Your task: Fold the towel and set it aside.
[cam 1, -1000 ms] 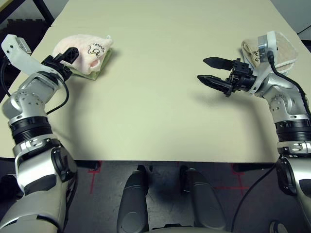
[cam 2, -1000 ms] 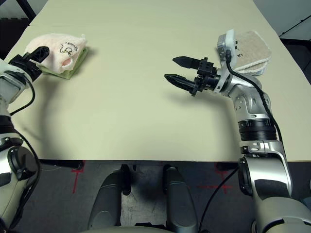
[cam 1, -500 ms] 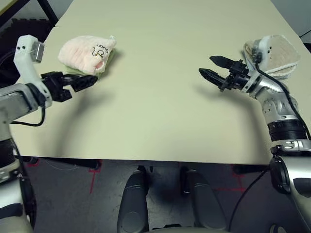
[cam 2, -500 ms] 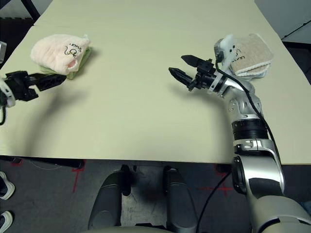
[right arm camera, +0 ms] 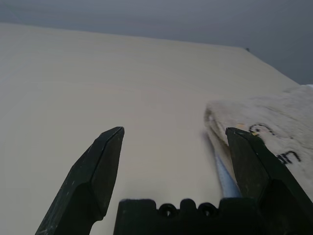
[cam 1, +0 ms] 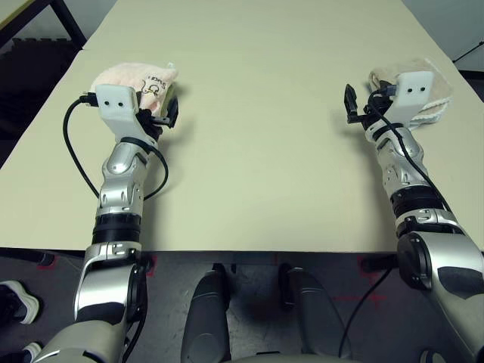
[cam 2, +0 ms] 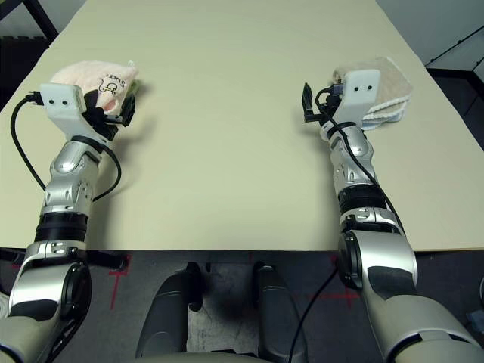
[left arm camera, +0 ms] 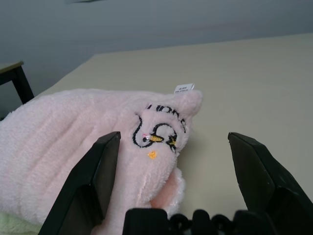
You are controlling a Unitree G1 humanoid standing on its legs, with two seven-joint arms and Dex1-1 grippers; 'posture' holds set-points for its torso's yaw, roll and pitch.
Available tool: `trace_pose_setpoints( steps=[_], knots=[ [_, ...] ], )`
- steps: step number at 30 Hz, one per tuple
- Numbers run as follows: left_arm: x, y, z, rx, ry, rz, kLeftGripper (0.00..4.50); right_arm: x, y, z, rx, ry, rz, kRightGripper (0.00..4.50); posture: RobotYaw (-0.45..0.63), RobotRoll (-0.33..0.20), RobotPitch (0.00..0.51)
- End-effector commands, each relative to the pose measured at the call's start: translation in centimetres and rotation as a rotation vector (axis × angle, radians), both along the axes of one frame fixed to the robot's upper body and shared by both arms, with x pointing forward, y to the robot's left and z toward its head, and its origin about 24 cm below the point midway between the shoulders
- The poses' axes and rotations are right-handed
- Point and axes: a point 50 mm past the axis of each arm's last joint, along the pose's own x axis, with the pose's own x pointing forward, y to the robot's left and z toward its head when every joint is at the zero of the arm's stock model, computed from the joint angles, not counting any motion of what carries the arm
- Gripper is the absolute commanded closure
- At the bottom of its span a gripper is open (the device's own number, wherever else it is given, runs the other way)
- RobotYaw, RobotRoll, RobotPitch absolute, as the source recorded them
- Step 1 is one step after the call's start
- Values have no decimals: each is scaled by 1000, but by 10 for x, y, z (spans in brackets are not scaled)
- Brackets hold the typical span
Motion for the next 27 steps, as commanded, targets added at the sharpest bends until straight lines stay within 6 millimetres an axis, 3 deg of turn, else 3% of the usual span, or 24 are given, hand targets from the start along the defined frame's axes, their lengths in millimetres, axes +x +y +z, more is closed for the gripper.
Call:
trace_pose_setpoints(
  steps=[1,13,27],
  knots=[
    [0,10,-5,16,-14,68,49,-3,-14,0,21,-21,-57,0,-151,0,169],
    [-4,28,-5,9,-53,43,49,-9,-16,-14,113,-25,68,0,-154,0,175],
    [-12,50,-8,-46,-3,31,49,-11,-38,7,70,-41,91,0,-169,0,174]
  ],
)
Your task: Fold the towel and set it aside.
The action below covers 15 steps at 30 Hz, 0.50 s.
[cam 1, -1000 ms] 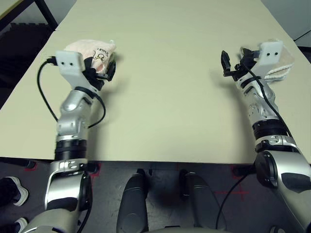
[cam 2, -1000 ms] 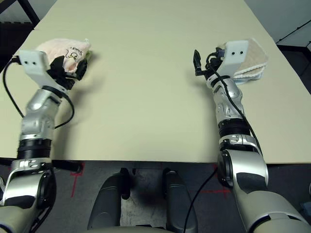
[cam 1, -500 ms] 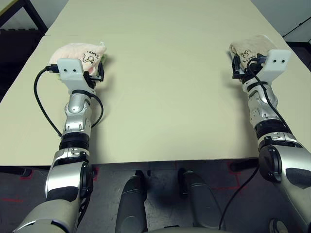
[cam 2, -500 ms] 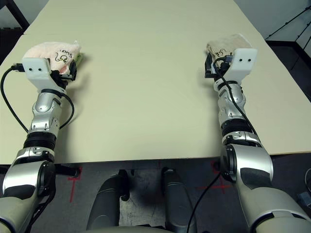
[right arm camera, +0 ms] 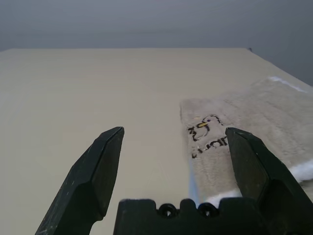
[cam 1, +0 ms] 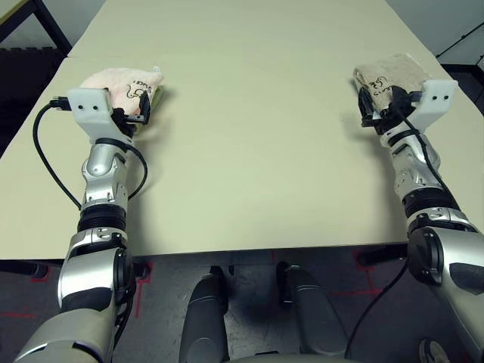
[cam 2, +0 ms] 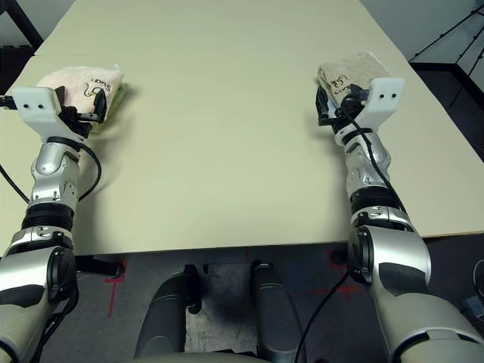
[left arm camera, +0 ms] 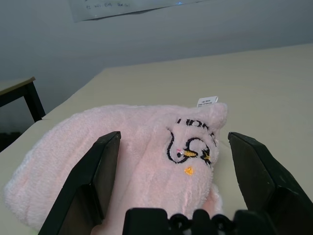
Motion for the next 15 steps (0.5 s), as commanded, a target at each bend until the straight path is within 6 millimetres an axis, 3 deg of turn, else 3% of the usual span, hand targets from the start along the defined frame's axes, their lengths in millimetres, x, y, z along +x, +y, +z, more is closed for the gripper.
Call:
trace_pose_setpoints(
  steps=[1,8,15],
  knots=[
    [-4,8,-12,-42,53,5,49,-2,-11,4,10,-6,-41,0,-165,0,175],
    [-9,16,-13,-55,119,-69,49,-6,-19,4,-27,16,4,0,-161,0,184],
    [-18,30,-4,-95,48,3,49,-9,-29,5,-15,26,-8,0,-154,0,188]
  ],
)
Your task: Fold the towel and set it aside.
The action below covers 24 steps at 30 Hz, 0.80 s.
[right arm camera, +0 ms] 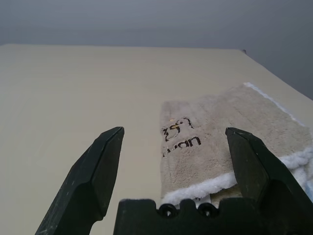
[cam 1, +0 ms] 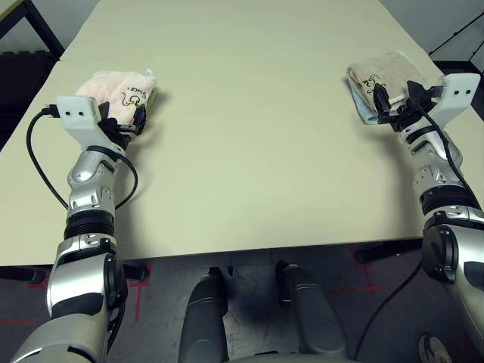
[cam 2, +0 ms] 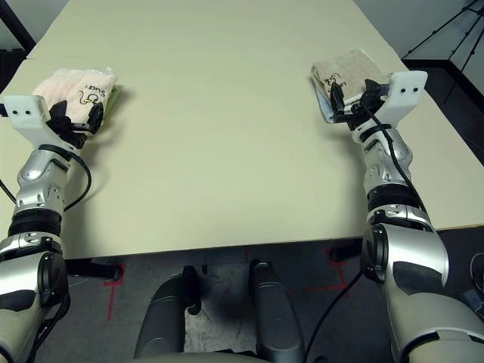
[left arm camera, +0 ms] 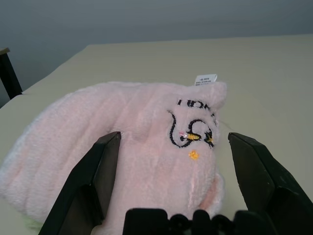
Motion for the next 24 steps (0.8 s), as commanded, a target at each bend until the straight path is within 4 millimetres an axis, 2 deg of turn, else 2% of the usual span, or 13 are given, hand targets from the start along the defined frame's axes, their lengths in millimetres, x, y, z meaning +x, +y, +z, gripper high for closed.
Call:
trace_pose_setpoints(
  steps=[1,9,24],
  knots=[
    [-7,9,-1,-21,-21,57,49,-5,-13,-3,17,17,-39,0,-151,0,188],
    [-10,11,-9,-26,-12,142,49,-5,-16,-4,37,34,-89,0,-140,0,186],
    [-12,12,-12,-28,-7,169,49,-7,-25,-4,22,32,-181,0,-141,0,175]
  ],
)
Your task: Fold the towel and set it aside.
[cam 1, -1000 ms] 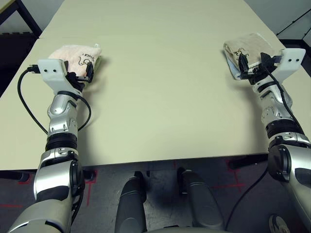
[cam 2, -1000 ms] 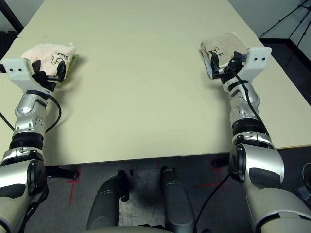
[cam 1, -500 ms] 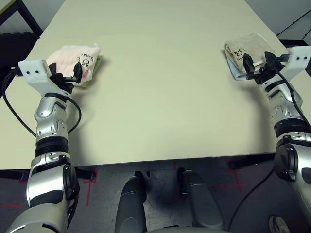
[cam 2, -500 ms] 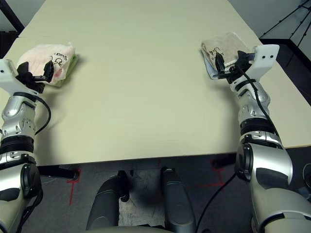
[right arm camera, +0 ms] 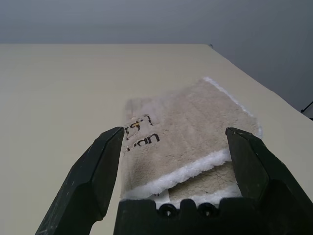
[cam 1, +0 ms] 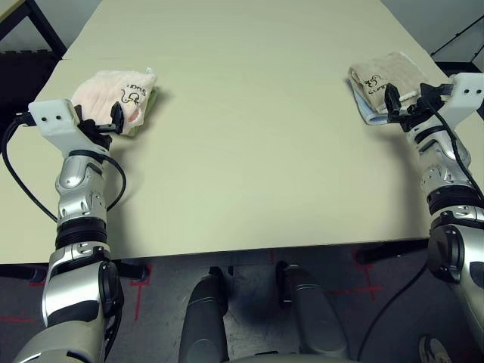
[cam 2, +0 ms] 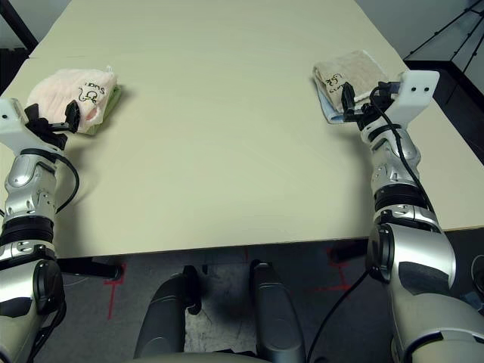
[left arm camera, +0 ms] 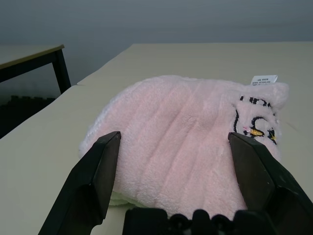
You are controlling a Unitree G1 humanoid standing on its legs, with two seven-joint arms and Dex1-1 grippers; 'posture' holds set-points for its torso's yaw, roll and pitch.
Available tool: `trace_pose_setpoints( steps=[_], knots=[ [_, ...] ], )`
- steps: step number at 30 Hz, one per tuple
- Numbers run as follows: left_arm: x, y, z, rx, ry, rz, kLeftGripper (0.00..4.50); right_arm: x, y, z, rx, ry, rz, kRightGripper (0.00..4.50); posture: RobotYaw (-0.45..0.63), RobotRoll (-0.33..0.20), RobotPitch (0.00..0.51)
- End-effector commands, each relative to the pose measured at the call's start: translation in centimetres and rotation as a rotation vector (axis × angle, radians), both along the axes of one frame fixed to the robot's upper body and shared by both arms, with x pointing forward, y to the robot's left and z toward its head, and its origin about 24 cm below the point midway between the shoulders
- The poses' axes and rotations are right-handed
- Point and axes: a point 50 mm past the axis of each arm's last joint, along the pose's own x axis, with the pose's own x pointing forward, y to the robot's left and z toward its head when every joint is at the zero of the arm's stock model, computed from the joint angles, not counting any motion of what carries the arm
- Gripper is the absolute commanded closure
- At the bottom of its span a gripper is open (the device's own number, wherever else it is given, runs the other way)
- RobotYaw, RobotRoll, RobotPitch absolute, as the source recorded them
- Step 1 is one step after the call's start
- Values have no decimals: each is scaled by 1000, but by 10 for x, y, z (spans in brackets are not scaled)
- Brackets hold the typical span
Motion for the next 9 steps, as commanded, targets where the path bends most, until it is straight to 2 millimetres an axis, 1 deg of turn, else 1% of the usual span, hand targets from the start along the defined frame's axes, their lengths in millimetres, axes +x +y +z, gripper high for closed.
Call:
trace_pose_setpoints(
  steps=[1,9],
  knots=[
    [-2,0,-4,10,4,5,49,-5,-9,-5,-7,11,-40,0,-144,0,171],
    [-3,0,-5,-5,0,5,49,-7,-12,-8,-6,15,-60,0,-147,0,173]
  ],
)
